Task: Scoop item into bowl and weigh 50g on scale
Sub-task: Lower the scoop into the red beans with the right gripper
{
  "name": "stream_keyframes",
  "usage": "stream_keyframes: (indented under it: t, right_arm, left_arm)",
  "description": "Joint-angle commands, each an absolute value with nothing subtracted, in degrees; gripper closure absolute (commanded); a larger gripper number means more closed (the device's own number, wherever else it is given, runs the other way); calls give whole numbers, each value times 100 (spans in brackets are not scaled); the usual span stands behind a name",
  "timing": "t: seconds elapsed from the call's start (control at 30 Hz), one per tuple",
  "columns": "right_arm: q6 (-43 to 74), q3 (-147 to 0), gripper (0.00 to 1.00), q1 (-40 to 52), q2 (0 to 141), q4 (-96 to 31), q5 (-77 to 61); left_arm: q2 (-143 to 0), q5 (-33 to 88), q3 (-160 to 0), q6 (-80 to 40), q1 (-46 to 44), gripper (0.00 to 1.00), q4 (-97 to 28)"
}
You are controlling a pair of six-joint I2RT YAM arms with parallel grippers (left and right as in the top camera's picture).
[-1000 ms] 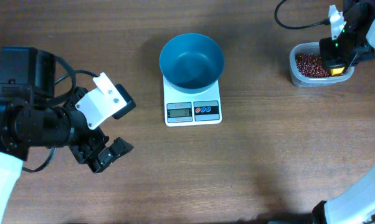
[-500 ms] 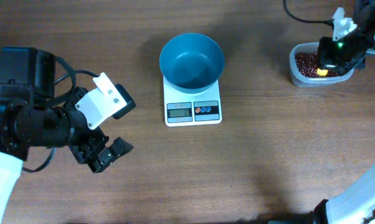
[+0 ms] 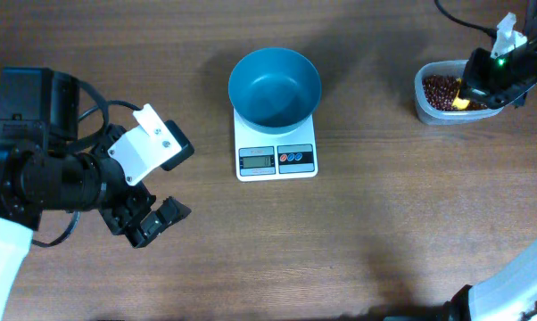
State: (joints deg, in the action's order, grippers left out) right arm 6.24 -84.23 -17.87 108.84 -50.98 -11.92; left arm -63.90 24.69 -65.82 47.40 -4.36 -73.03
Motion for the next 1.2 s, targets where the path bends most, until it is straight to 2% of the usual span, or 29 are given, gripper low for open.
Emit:
stream_keyframes:
  t: [0.0,0.2,0.4,0.53,0.73,1.17]
  right_arm:
    - [1138,-8477,96,-1776,11000,-5179,-1210]
    - [2480,-8477,96,-1776,11000,-5459,-1135]
    - [2969,-8477,96,-1776,11000,-5548,-1337]
    - [2593,-8477,96,-1855,11000,-5207,-1678]
    - [1627,-8475,96,-2825,11002,-5485,-3046]
    - [941,-8442,96,-2880,11587,-5332,-3540]
  left_arm:
    - [-6361,2567,-6571,4807,-434,1,-7308]
    - [-6361,2567,-6571,4807,-434,1,-7308]
    - [-6361,2567,-6571,4807,-434,1,-7308]
    - [-6361,2567,-6571,4807,-434,1,-7308]
    - [-6361,2567,-6571,4807,-434,1,-7308]
    - [-6361,2567,-6571,4810,-434,1,-7308]
